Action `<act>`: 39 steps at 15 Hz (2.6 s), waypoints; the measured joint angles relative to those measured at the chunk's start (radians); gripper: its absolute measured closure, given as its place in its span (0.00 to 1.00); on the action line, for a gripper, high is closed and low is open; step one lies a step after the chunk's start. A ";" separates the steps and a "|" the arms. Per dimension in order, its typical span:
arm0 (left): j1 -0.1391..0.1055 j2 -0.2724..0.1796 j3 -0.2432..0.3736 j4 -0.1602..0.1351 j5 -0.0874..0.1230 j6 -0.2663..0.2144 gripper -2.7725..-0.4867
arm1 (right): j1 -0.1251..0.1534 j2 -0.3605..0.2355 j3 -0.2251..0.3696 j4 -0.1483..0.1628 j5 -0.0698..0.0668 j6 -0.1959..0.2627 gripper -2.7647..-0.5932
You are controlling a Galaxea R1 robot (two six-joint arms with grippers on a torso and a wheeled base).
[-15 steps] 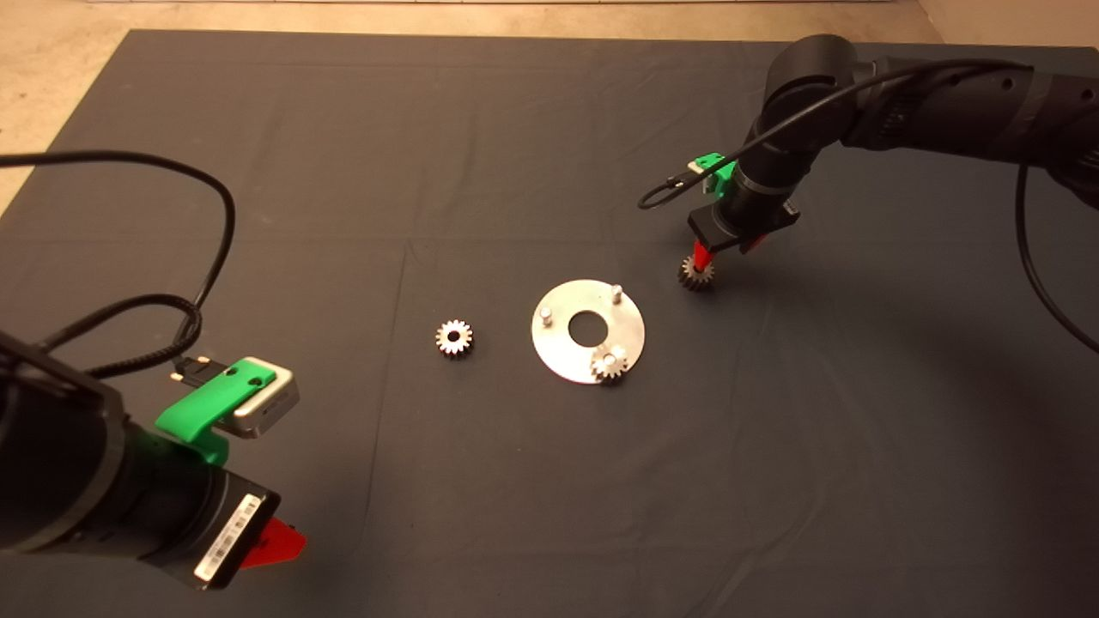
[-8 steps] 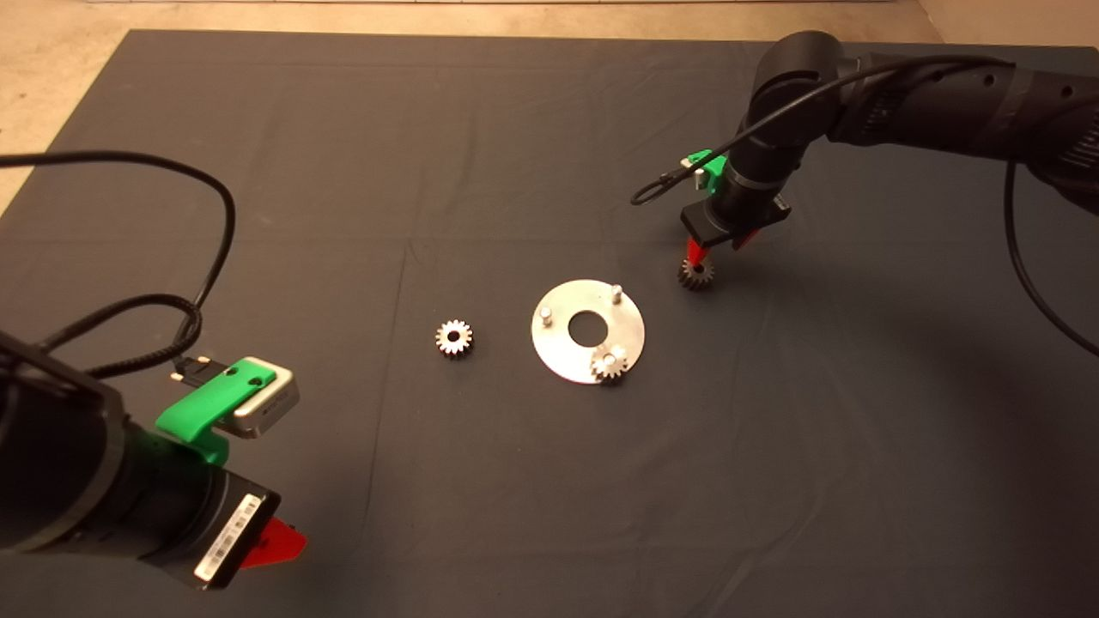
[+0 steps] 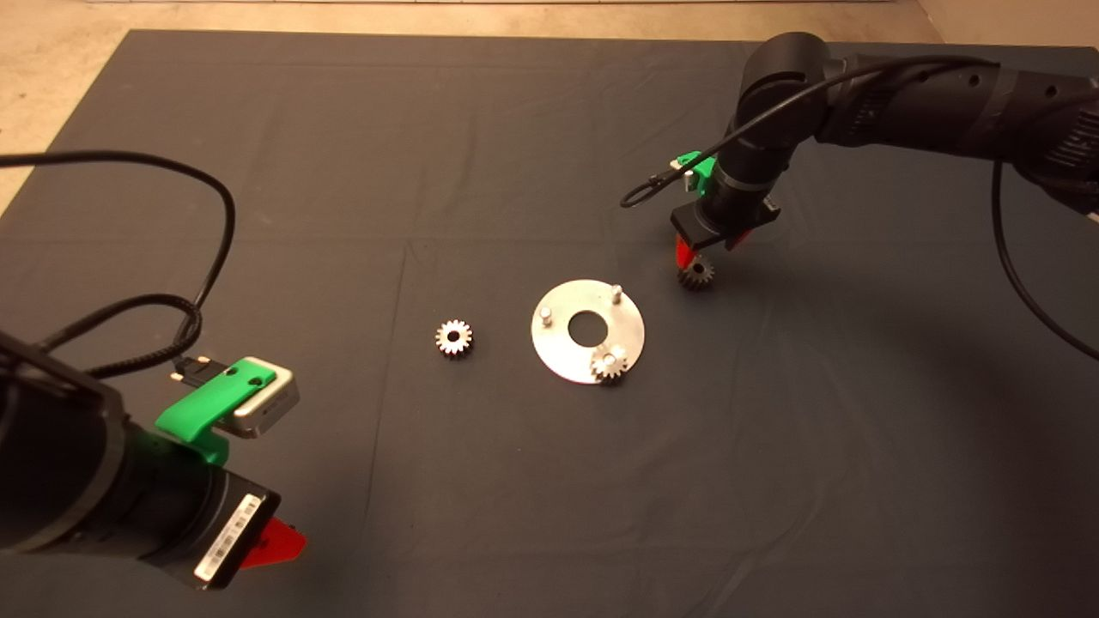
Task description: Install three planetary gears onto the carrier pins
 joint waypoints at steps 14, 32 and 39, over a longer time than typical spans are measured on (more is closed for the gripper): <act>0.000 0.000 0.000 0.000 0.000 0.000 0.39 | -0.036 -0.005 -0.051 0.056 0.009 -0.008 0.46; 0.000 -0.011 0.000 -0.005 0.000 0.000 0.39 | -0.036 -0.003 -0.065 0.056 0.067 -0.023 0.68; 0.000 -0.016 0.000 -0.007 0.000 0.000 0.39 | -0.036 -0.003 -0.065 0.056 0.067 -0.023 0.76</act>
